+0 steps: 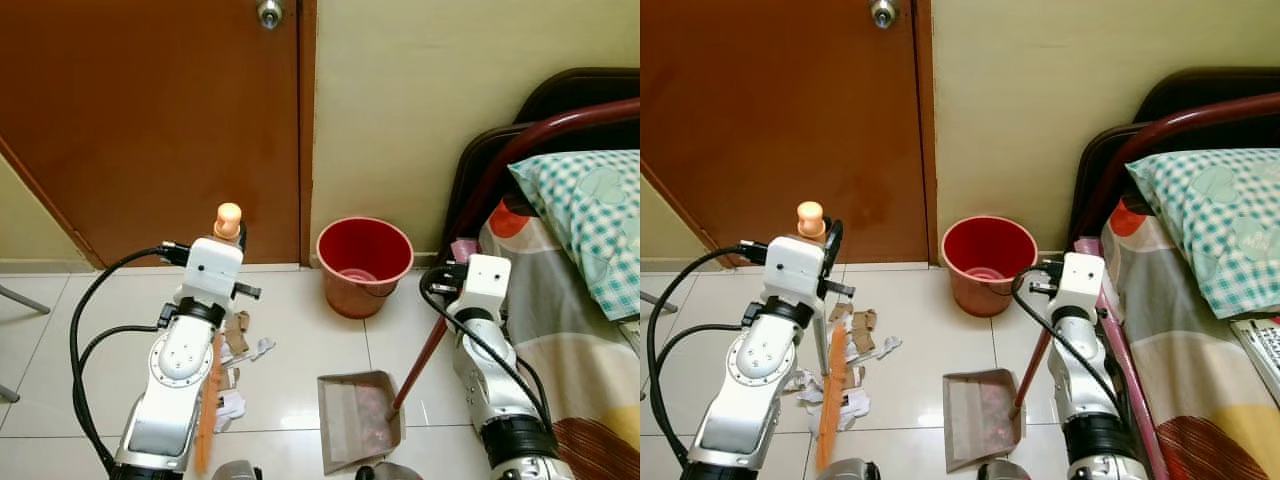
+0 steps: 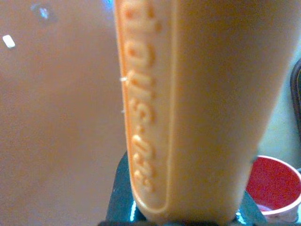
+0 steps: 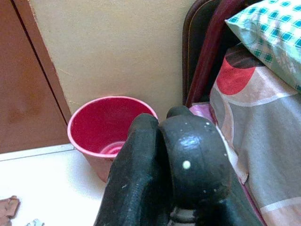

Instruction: Sweep floor

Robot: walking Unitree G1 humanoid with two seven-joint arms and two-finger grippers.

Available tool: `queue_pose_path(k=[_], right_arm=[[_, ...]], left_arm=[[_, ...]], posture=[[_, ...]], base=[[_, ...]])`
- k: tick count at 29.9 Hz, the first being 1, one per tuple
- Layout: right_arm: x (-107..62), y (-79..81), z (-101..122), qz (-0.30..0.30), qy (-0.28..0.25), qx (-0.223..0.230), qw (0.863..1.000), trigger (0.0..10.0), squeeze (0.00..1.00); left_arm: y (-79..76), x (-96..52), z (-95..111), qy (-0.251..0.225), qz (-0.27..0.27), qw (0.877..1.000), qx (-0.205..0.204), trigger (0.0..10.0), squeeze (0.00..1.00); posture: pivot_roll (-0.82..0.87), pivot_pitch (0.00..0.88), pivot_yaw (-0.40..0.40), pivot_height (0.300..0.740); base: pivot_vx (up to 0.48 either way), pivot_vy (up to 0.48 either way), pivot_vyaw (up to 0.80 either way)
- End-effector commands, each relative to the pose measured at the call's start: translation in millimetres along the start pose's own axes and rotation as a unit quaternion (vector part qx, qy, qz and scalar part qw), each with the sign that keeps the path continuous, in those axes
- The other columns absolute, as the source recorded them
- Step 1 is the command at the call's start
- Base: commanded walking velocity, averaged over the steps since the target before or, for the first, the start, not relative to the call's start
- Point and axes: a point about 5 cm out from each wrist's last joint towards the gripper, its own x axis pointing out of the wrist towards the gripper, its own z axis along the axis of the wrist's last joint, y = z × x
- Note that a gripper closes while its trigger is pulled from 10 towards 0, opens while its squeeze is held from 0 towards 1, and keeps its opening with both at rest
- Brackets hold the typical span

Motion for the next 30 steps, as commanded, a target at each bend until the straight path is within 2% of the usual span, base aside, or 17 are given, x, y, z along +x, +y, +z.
queue_pose_path(k=[1,5,6,11,19,21,26,28,30], right_arm=[[3.9,0.2,9,0.003,-0.019,-0.005,1.0,10.0,0.0],[4.2,0.5,9,0.004,-0.019,-0.005,1.0,10.0,0.0],[4.6,0.8,9,0.004,-0.018,-0.004,1.0,10.0,0.0],[5.4,1.6,9,0.004,-0.015,-0.004,1.0,10.0,0.0],[6.0,2.1,8,0.005,-0.015,-0.005,1.0,10.0,0.0],[6.7,3.6,8,0.007,-0.014,-0.006,1.0,10.0,0.0],[7.4,4.7,9,0.009,-0.015,-0.007,1.0,10.0,0.0],[7.7,6.1,8,0.009,-0.015,-0.006,1.0,10.0,0.0],[7.8,6.5,8,0.009,-0.015,-0.006,1.0,10.0,0.0]], left_arm=[[-2.2,-2.6,-2,-0.002,-0.001,1.0,-0.013,10.0,0.0],[-7.6,-3.0,-10,0.012,-0.01,1.0,-0.02,10.0,0.0],[-13.9,-0.9,-20,0.034,-0.02,0.999,-0.035,10.0,0.0],[-22.1,5.3,-36,0.067,-0.031,0.996,-0.057,10.0,0.0],[-28.4,13.3,-37,0.072,-0.031,0.992,-0.094,10.0,0.0],[-42.2,20.9,-33,0.068,-0.044,0.989,-0.125,10.0,0.0],[-52.7,26.4,-29,0.059,-0.059,0.987,-0.135,10.0,0.0],[-65.9,30.1,-24,0.051,-0.083,0.984,-0.149,10.0,0.0],[-68.6,30.8,-23,0.048,-0.09,0.983,-0.151,10.0,0.0]], posture=[[0.01,0.08,-0.021,0.74],[0.0,0.081,-0.022,0.74],[0.0,0.08,-0.02,0.74],[-0.02,0.079,-0.017,0.74],[-0.02,0.078,-0.017,0.74],[-0.02,0.078,-0.019,0.74],[-0.02,0.076,-0.019,0.74],[-0.02,0.074,-0.015,0.74],[-0.02,0.073,-0.013,0.74]], base=[[0.0,0.0,0.0],[0.0,0.0,0.0],[0.0,0.0,0.0],[0.0,0.0,0.0],[0.0,0.0,0.0],[0.0,0.0,0.0],[0.0,0.0,0.0],[0.0,0.0,0.0],[0.0,0.0,0.0]])
